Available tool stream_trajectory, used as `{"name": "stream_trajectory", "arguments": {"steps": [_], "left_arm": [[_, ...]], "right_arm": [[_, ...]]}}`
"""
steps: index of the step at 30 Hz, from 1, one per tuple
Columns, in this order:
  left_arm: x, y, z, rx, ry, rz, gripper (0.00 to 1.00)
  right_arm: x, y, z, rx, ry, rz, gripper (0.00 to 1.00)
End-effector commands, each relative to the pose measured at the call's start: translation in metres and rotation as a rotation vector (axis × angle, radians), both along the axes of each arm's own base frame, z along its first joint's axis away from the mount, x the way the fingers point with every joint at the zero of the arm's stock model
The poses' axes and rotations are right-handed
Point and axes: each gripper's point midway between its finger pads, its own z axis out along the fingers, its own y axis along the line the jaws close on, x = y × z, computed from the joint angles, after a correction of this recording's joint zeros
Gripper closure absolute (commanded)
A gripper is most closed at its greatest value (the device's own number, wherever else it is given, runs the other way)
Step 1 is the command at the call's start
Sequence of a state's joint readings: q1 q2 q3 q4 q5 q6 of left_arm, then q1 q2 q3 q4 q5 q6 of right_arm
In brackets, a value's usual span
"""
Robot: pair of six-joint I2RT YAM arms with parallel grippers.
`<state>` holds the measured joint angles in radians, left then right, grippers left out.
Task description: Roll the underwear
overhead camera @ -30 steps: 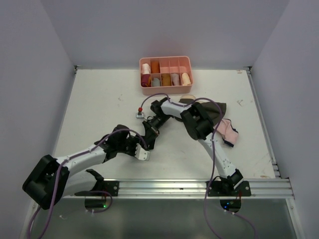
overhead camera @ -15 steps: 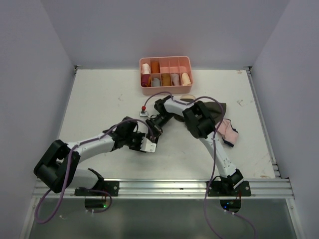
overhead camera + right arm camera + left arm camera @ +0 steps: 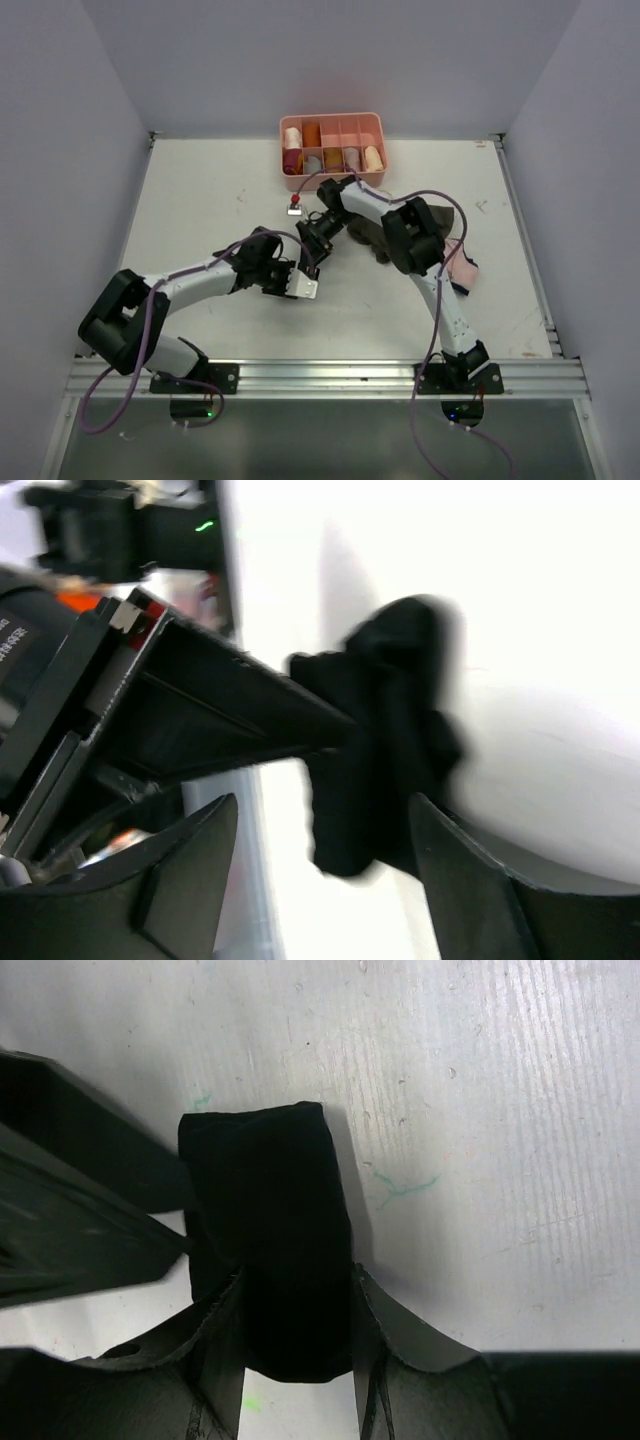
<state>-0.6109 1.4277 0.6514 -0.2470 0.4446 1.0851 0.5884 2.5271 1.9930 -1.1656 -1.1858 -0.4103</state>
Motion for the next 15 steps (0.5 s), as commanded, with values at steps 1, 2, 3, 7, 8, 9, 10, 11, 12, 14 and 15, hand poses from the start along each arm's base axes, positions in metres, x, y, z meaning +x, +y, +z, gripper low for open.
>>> {"name": "stream_trajectory", "arguments": {"steps": [1,2,3,7,8,9,10,11,12,14,15], "left_arm": [[-0.071,0.044,-0.041,0.198,0.342,0.005,1.00],[-0.066,0.038,-0.035,0.182,0.349,0.005,1.00],[-0.069,0.038,-0.038,0.189,0.387,0.000,1.00],[-0.082,0.033,-0.033,0.172,0.558,-0.019,1.00],[-0.074,0.031,-0.034,0.175,0.591,-0.022,1.00],[-0.083,0.035,-0.031,0.196,0.664,-0.023,1.00],[-0.083,0.034,-0.029,0.190,0.712,-0.028,1.00],[-0.071,0.031,-0.032,0.188,0.755,-0.012,1.00],[-0.077,0.035,-0.027,0.205,0.827,-0.022,1.00],[-0.058,0.030,-0.027,0.163,0.893,-0.006,1.00],[-0.059,0.033,-0.022,0.169,0.951,0.009,1.00]], "right_arm": [[0.090,-0.023,0.017,-0.027,-0.409,-0.126,0.25],[0.100,-0.029,0.024,-0.036,-0.427,-0.162,0.23],[0.105,-0.034,0.027,-0.044,-0.448,-0.182,0.22],[0.131,-0.058,0.075,-0.004,-0.606,-0.251,0.21],[0.137,-0.069,0.084,0.004,-0.659,-0.262,0.21],[0.136,-0.077,0.082,0.005,-0.682,-0.267,0.21],[0.133,-0.084,0.105,0.031,-0.749,-0.273,0.21],[0.135,-0.094,0.109,0.033,-0.816,-0.256,0.21],[0.128,-0.101,0.102,0.012,-0.830,-0.238,0.21],[0.118,-0.112,0.113,0.010,-0.921,-0.203,0.22],[0.115,-0.115,0.118,0.008,-0.951,-0.192,0.23]]}}
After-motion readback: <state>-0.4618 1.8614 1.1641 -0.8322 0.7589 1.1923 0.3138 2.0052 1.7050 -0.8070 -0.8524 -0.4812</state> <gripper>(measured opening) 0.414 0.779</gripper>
